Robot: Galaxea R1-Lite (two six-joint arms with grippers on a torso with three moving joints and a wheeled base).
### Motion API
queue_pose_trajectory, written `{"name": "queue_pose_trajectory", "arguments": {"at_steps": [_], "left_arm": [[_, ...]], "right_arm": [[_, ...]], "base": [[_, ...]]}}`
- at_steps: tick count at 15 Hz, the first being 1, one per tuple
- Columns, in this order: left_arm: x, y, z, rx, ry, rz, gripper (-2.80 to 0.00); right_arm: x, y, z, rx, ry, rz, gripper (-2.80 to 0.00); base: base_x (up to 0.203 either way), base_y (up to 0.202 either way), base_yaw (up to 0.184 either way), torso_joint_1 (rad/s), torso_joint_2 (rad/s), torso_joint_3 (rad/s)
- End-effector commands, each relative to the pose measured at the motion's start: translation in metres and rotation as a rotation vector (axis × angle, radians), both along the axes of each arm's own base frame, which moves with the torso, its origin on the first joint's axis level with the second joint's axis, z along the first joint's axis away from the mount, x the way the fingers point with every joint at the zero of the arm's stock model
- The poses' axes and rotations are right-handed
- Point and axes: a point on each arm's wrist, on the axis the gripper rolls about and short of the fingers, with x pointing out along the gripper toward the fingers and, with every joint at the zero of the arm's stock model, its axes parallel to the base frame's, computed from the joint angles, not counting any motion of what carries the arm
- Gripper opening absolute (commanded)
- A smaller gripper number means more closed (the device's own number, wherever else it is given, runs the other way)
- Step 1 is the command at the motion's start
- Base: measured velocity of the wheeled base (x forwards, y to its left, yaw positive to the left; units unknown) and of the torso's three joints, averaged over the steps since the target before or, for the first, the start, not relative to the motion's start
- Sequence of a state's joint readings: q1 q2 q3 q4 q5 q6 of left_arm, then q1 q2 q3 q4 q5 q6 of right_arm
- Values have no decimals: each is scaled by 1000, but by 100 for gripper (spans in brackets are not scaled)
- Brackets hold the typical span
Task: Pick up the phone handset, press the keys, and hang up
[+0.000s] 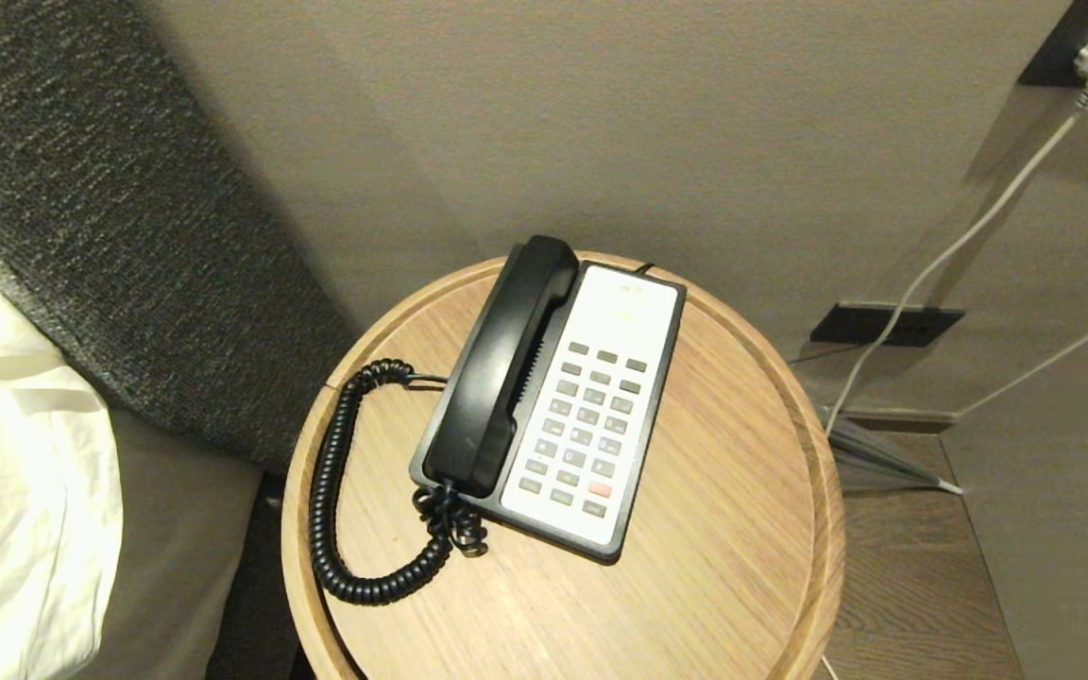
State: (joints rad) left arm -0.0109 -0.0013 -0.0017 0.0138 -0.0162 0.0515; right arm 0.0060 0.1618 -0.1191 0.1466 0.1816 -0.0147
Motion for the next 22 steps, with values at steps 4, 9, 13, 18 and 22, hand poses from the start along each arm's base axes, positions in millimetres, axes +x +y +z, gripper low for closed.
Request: {"name": "queue_pose_trajectory", "arguments": {"at_steps": [4, 9, 13, 18, 22], "left_arm": [[0, 0, 0, 1, 1, 1, -280], [0, 0, 0, 1, 0, 1, -280], [0, 0, 0, 1, 0, 1, -280], [0, 0, 0, 1, 1, 1, -280], [0, 0, 0, 1, 0, -1, -280]], "right_arm": [[-12, -3, -14, -3, -125, -118, -280], [-7, -4, -22, -20, -134, -172, -280], [-9, -4, -22, -47, -111, -160, -280], [-8, -4, -22, -61, -128, -158, -280], [-8, -4, -22, -14, -124, -172, -280]], "base": [[0, 0, 0, 0, 0, 0], [0, 0, 0, 0, 0, 0], [0, 0, 0, 0, 0, 0], [0, 0, 0, 0, 0, 0], [0, 0, 0, 0, 0, 0]]}}
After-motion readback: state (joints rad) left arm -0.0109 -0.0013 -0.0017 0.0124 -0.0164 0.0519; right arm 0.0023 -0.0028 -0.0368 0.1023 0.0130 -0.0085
